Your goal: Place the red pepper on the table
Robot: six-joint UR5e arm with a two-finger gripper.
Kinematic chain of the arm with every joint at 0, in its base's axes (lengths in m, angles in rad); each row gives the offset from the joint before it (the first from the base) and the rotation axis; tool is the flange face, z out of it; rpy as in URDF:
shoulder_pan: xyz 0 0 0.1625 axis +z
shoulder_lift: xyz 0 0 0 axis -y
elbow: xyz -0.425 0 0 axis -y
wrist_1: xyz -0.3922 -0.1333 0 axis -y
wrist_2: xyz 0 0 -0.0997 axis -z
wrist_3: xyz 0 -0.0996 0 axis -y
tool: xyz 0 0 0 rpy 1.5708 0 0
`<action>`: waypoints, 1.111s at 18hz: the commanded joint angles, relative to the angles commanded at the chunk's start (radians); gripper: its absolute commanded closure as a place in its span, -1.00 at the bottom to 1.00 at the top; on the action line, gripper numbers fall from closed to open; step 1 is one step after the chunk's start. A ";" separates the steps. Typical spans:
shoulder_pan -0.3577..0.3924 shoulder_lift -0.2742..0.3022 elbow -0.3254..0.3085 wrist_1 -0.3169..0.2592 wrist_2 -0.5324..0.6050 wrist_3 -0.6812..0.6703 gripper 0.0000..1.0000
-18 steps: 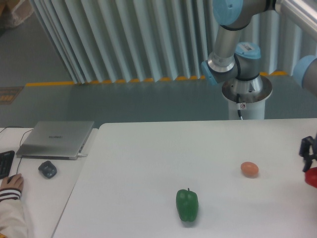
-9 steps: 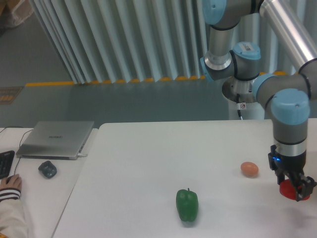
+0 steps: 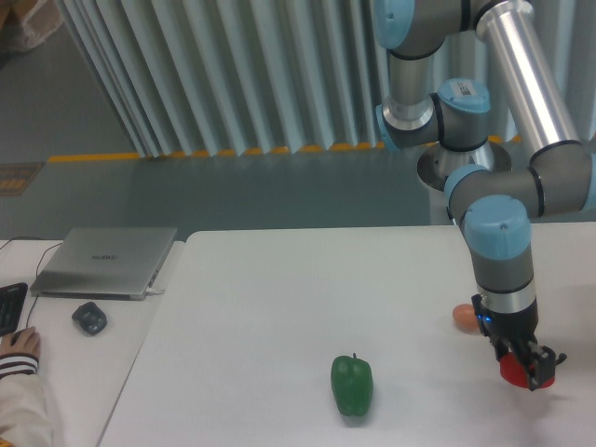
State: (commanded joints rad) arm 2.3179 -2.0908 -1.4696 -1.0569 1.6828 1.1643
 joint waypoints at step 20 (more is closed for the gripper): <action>0.006 0.021 0.032 -0.002 0.005 0.044 -1.00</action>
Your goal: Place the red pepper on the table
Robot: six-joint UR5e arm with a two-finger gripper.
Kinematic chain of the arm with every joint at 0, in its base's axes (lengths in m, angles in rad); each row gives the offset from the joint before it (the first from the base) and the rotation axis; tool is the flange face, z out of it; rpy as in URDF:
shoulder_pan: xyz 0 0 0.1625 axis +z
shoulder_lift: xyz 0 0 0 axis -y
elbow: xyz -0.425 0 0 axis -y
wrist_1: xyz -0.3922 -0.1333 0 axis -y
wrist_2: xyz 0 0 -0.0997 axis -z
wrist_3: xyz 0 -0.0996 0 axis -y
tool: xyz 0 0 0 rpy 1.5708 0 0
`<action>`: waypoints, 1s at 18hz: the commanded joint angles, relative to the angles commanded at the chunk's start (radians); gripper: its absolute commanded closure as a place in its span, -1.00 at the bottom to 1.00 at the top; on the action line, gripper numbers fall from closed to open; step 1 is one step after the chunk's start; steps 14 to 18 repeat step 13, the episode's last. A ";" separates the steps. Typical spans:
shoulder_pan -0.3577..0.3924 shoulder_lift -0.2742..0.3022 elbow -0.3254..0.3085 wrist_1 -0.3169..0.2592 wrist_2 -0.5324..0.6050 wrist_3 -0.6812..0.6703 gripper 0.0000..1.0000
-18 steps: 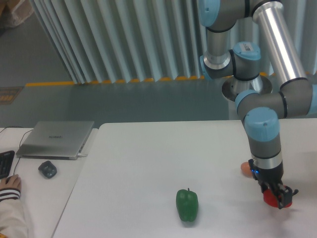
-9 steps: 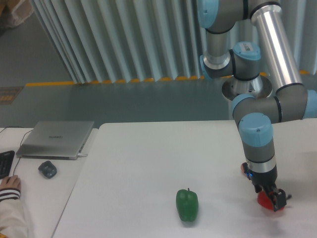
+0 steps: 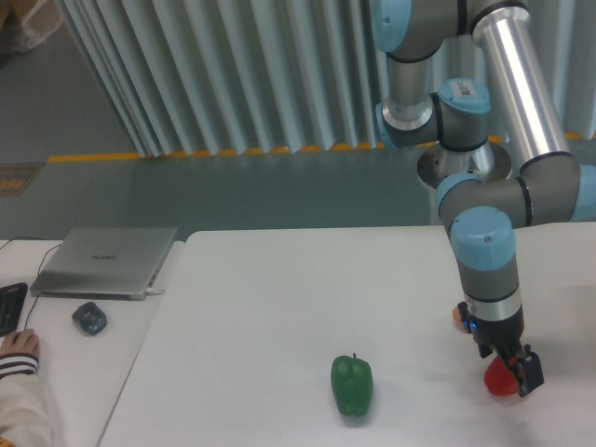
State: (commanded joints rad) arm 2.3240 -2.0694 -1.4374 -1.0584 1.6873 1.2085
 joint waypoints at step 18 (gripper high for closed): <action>0.017 0.095 0.032 -0.140 -0.008 0.263 -1.00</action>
